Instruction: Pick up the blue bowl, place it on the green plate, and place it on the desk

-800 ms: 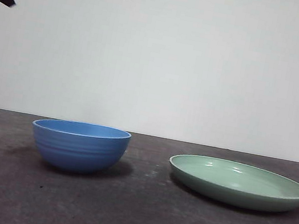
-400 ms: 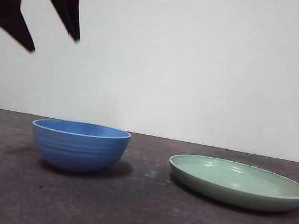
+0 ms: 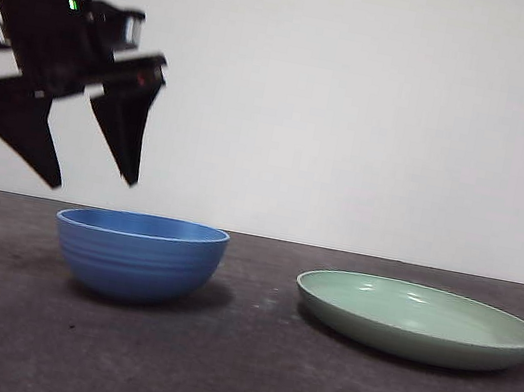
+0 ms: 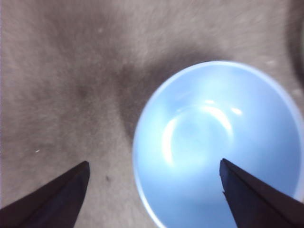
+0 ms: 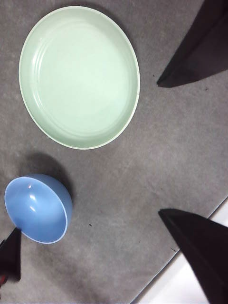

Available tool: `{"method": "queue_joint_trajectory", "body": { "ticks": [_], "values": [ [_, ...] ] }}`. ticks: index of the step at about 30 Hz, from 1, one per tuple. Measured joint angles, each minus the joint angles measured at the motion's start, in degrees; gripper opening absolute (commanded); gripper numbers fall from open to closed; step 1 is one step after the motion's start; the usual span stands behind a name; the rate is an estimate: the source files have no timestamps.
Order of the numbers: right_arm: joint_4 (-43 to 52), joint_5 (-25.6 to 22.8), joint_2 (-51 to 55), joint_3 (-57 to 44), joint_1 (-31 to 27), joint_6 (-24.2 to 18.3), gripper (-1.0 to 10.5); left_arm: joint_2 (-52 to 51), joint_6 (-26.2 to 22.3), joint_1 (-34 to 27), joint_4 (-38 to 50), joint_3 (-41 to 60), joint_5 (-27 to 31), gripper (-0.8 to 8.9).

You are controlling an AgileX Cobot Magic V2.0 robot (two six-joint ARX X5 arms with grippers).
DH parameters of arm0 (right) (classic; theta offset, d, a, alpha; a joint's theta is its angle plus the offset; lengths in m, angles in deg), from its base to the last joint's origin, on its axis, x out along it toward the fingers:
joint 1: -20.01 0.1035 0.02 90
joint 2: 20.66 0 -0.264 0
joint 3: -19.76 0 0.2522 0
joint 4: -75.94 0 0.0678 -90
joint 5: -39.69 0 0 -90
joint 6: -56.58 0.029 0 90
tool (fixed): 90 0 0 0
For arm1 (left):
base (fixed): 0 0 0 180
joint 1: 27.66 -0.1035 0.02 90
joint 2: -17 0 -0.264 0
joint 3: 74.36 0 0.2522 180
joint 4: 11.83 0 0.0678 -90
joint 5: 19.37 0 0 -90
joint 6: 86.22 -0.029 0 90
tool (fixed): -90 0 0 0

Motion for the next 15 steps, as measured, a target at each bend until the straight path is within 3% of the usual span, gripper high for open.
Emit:
{"method": "queue_joint_trajectory", "body": {
  "ticks": [9,15],
  "values": [
    [0.04,0.00,0.00,0.00,0.00,0.00,4.1,5.75,0.04,0.00,2.19,0.00,0.09,3.84],
    [0.04,0.00,0.00,0.00,0.00,0.00,4.1,6.14,0.07,0.00,2.25,0.00,1.09,1.39]
  ]
}}
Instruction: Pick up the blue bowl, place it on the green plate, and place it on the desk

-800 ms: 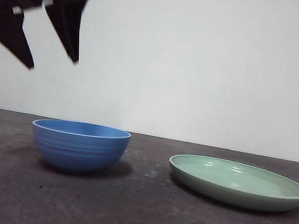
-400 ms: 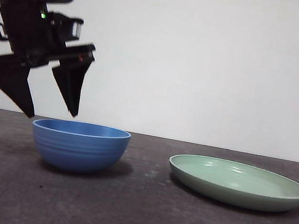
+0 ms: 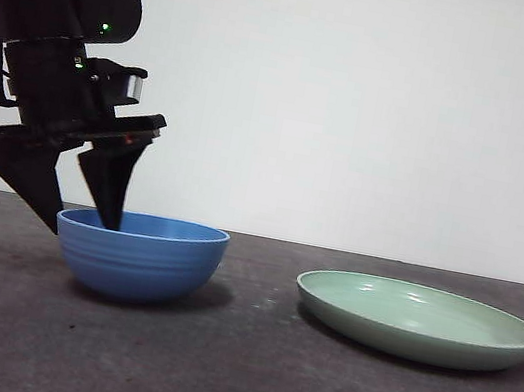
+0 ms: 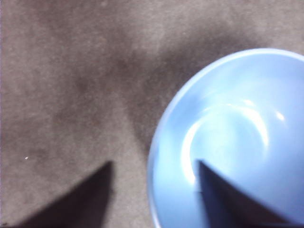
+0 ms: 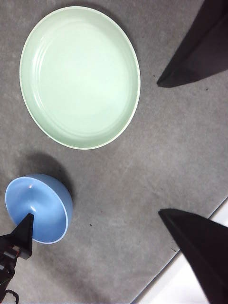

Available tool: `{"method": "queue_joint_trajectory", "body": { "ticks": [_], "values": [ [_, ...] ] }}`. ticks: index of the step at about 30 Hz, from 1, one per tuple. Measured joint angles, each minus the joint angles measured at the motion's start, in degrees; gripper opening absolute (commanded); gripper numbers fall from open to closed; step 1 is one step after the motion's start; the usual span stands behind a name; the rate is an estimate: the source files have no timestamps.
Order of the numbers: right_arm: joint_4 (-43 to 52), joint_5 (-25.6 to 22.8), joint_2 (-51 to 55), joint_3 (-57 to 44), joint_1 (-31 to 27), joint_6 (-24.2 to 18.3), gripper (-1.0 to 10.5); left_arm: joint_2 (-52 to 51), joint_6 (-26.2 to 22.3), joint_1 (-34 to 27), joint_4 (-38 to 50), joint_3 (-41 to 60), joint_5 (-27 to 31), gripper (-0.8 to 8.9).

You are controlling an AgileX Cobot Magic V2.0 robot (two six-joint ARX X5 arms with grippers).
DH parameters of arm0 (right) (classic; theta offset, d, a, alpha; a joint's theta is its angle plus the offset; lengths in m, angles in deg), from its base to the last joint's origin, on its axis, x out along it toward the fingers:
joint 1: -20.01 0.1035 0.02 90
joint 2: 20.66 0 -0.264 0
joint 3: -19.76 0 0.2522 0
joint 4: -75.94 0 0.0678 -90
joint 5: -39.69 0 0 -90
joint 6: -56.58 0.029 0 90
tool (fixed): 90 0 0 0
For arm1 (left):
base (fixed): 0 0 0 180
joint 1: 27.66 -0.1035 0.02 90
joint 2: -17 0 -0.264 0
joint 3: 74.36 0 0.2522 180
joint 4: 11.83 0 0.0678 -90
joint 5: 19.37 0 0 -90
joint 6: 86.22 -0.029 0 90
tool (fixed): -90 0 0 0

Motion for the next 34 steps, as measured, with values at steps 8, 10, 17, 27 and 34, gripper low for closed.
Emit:
{"method": "queue_joint_trajectory", "body": {
  "ticks": [8,10,17,27,34],
  "values": [
    [0.00,0.00,0.00,0.00,0.00,0.00,4.1,0.00,0.31,0.00,-0.33,0.00,0.04,0.25],
    [0.00,0.00,0.00,0.00,0.00,0.00,4.1,0.00,0.72,0.00,-0.17,0.00,0.07,0.14],
    [0.00,0.00,0.00,0.00,0.00,0.00,4.1,0.00,1.99,0.00,0.24,0.00,0.09,0.15],
    [0.02,0.00,0.00,0.00,0.00,0.00,4.1,-5.46,4.15,2.16,-0.61,-2.75,-1.31,0.14],
    [0.00,0.00,0.00,0.00,0.00,0.33,4.1,-6.97,5.81,6.99,-0.83,-10.29,-3.15,0.15]
  ]
}}
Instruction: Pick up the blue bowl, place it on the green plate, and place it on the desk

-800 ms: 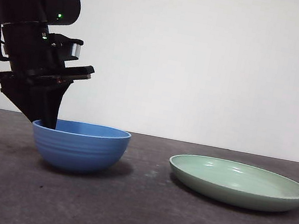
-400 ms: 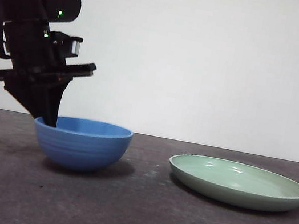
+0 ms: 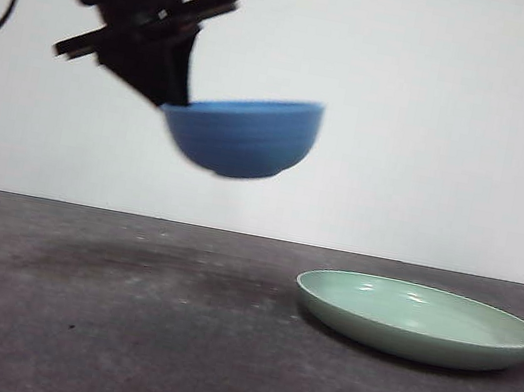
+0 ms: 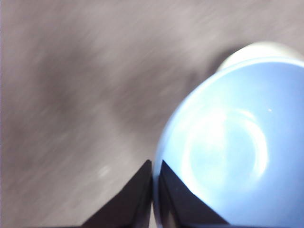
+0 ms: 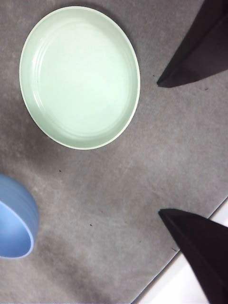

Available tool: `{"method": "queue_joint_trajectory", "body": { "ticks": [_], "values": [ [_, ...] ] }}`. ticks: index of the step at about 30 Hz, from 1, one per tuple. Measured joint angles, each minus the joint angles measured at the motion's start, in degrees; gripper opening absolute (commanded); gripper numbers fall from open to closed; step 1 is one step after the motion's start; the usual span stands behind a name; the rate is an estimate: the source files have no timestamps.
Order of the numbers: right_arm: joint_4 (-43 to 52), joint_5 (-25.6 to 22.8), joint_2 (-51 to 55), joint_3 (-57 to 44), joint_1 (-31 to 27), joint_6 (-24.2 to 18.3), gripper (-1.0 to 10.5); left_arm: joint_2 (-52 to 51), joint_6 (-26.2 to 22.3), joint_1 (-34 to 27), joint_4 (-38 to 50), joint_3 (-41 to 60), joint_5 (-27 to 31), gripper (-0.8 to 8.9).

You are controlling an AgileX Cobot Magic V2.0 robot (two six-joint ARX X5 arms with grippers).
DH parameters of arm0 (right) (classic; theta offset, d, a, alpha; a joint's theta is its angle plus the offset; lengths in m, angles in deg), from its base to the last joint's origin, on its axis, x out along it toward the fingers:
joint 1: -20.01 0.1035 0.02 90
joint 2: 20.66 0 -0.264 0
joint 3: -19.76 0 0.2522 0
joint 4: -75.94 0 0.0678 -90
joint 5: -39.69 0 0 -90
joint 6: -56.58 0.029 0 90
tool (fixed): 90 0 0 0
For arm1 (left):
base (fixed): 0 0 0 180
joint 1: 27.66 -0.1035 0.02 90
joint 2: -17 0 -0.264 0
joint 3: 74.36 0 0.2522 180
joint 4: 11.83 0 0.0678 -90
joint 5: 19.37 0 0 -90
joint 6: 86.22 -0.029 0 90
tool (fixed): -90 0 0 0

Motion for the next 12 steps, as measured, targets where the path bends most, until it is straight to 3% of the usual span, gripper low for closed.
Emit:
{"method": "queue_joint_trajectory", "body": {
  "ticks": [6,12],
  "values": [
    [0.02,-0.02,0.87,0.00,0.00,1.25,4.1,1.44,1.25,3.91,0.22,-4.61,-0.07,0.15],
    [-0.20,-0.02,3.13,0.00,0.00,1.62,4.1,9.27,1.86,7.13,0.35,-11.08,-0.04,0.15]
  ]
}}
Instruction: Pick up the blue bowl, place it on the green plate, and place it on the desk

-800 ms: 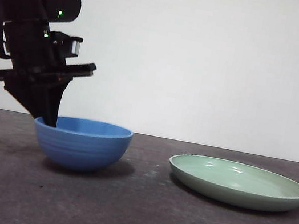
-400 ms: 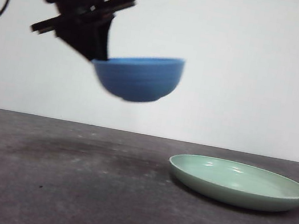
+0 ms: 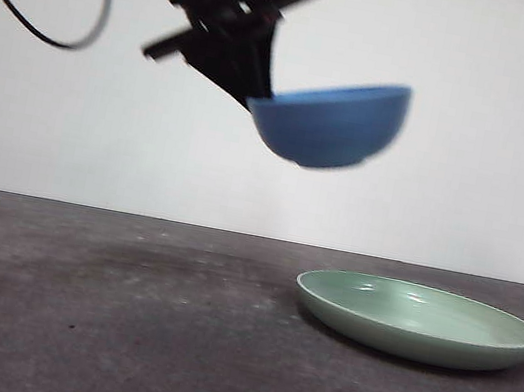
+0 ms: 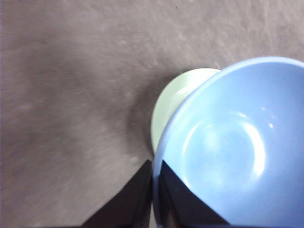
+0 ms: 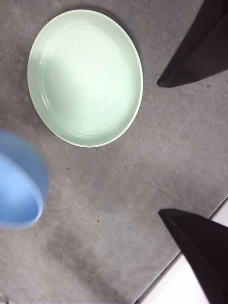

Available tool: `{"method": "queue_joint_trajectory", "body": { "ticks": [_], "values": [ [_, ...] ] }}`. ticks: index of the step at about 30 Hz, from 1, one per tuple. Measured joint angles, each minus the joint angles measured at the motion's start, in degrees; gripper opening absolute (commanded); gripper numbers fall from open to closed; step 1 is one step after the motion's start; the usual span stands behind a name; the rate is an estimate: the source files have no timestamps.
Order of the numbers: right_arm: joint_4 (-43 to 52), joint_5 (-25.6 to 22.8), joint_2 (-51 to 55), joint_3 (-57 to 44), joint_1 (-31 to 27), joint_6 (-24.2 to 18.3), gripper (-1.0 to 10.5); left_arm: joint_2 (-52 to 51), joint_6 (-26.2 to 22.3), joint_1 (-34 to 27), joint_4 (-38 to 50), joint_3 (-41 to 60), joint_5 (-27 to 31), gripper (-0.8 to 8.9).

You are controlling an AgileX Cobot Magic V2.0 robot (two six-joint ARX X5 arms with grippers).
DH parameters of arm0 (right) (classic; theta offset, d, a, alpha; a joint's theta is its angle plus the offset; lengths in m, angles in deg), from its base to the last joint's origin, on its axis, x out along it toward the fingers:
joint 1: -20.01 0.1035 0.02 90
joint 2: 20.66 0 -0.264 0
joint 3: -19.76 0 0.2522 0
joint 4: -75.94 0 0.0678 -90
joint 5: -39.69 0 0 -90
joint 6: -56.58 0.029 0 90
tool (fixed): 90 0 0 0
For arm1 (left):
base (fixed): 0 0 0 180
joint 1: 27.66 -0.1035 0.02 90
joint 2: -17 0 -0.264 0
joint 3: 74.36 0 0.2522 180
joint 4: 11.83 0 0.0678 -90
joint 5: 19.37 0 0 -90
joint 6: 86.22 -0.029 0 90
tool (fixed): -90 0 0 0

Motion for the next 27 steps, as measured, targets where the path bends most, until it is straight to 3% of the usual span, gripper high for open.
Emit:
{"method": "queue_joint_trajectory", "body": {
  "ticks": [15,27],
  "values": [
    [-2.64,0.00,1.40,0.00,0.00,0.02,4.1,22.51,0.13,6.51,-5.73,-19.34,0.22,0.15],
    [-2.82,0.00,1.40,0.00,0.00,0.02,4.1,27.82,-0.09,6.73,-6.88,-22.93,2.12,0.15]
  ]
}}
